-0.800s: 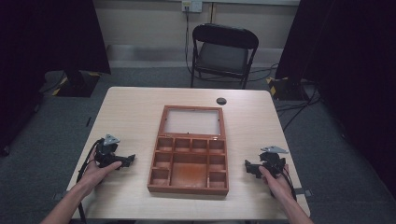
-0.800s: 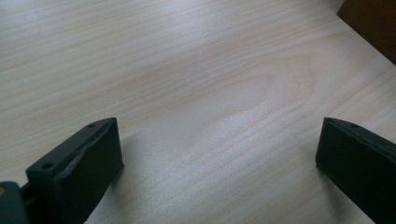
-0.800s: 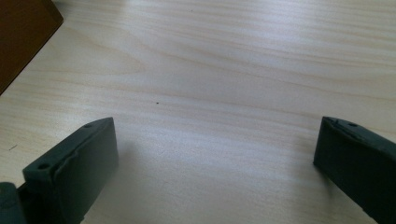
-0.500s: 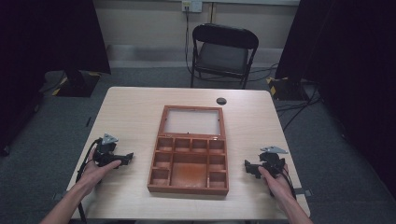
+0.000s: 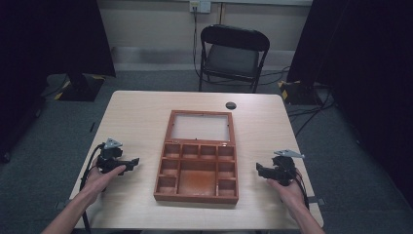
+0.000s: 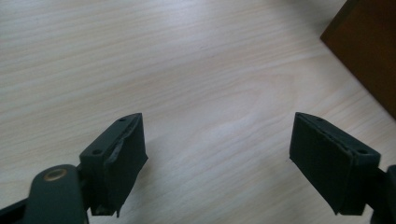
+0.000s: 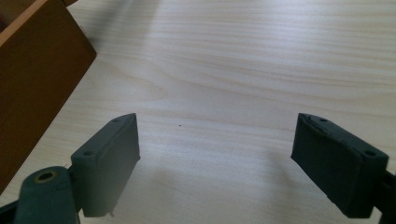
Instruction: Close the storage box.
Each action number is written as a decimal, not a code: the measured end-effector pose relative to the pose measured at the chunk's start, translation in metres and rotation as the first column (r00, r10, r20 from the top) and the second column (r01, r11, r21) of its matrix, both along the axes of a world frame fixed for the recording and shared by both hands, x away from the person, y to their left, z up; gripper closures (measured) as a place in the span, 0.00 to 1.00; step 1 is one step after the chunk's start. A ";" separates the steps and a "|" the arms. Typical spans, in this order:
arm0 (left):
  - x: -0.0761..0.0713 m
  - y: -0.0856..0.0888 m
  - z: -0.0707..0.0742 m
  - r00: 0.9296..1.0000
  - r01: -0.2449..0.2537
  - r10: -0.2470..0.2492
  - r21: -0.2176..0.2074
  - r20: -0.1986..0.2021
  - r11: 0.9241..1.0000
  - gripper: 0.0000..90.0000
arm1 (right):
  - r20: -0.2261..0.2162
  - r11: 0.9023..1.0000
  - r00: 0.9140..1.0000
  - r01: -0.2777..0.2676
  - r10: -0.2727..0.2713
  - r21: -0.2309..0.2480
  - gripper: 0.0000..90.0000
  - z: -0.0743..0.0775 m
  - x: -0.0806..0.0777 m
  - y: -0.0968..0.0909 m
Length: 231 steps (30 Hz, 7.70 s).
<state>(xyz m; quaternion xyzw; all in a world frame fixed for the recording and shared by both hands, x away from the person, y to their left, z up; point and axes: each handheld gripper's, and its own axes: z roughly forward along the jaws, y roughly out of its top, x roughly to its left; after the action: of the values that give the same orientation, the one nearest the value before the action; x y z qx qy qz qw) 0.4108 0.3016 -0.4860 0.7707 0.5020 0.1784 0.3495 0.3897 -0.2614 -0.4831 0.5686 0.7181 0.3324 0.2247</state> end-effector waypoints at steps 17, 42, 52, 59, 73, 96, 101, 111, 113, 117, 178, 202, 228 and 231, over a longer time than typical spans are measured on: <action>0.017 -0.032 0.029 0.995 0.063 -0.059 -0.044 0.080 0.997 0.21 | 0.029 0.995 0.995 -0.098 0.098 0.023 0.17 0.016 0.022 0.023; 0.085 -0.090 0.070 0.989 0.123 -0.116 -0.081 0.088 0.989 0.21 | 0.084 0.970 0.973 -0.224 0.216 0.099 0.16 0.057 0.106 0.088; 0.106 -0.098 0.042 0.996 0.089 -0.089 -0.104 0.011 0.991 0.20 | -0.041 0.980 0.985 -0.163 0.168 0.113 0.18 0.029 0.131 0.095; 0.111 -0.100 0.027 0.995 0.085 -0.090 -0.120 -0.043 0.989 0.20 | -0.081 0.977 0.981 -0.164 0.176 0.136 0.16 0.022 0.135 0.095; 0.114 -0.110 0.015 0.989 0.087 -0.107 -0.181 -0.105 0.980 0.17 | -0.079 0.963 0.982 -0.147 0.169 0.226 0.15 0.007 0.133 0.104; 0.126 -0.122 0.005 0.971 0.094 -0.149 -0.272 -0.187 0.958 0.04 | -0.164 0.928 0.958 -0.173 0.237 0.332 0.09 0.001 0.145 0.110; 0.128 -0.122 0.003 0.969 0.103 -0.161 -0.289 -0.186 0.952 0.04 | -0.150 0.927 0.960 -0.176 0.236 0.330 0.09 0.000 0.144 0.109; 0.124 -0.124 0.010 0.971 0.111 -0.164 -0.278 -0.176 0.954 0.10 | -0.097 0.943 0.969 -0.192 0.225 0.273 0.09 0.007 0.140 0.113; 0.123 -0.124 0.012 0.975 0.112 -0.156 -0.263 -0.156 0.958 0.11 | -0.089 0.947 0.970 -0.199 0.228 0.253 0.09 0.009 0.139 0.114; 0.121 -0.122 0.017 0.981 0.120 -0.154 -0.247 -0.122 0.961 0.17 | -0.073 0.956 0.974 -0.196 0.217 0.217 0.11 0.016 0.137 0.117; 0.060 -0.115 0.081 0.972 0.232 -0.210 -0.268 0.108 0.935 0.33 | 0.105 0.903 0.953 -0.304 0.285 0.303 0.29 0.086 0.072 0.105; 0.043 -0.100 0.085 0.959 0.279 -0.248 -0.290 0.140 0.916 0.41 | 0.121 0.896 0.949 -0.314 0.290 0.315 0.37 0.089 0.051 0.089; 0.022 -0.082 0.086 0.940 0.336 -0.308 -0.252 0.145 0.908 0.29 | 0.137 0.912 0.945 -0.324 0.298 0.253 0.27 0.084 0.022 0.076; 0.019 -0.078 0.083 0.947 0.318 -0.293 -0.279 0.129 0.906 0.26 | 0.137 0.914 0.946 -0.321 0.295 0.247 0.26 0.083 0.019 0.075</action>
<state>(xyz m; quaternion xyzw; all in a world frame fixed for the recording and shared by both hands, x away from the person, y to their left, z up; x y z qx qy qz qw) 0.4301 0.2232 -0.4029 0.7704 0.3809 0.0765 0.5055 0.4088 -0.1865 -0.3997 0.4564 0.7358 0.4842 0.1255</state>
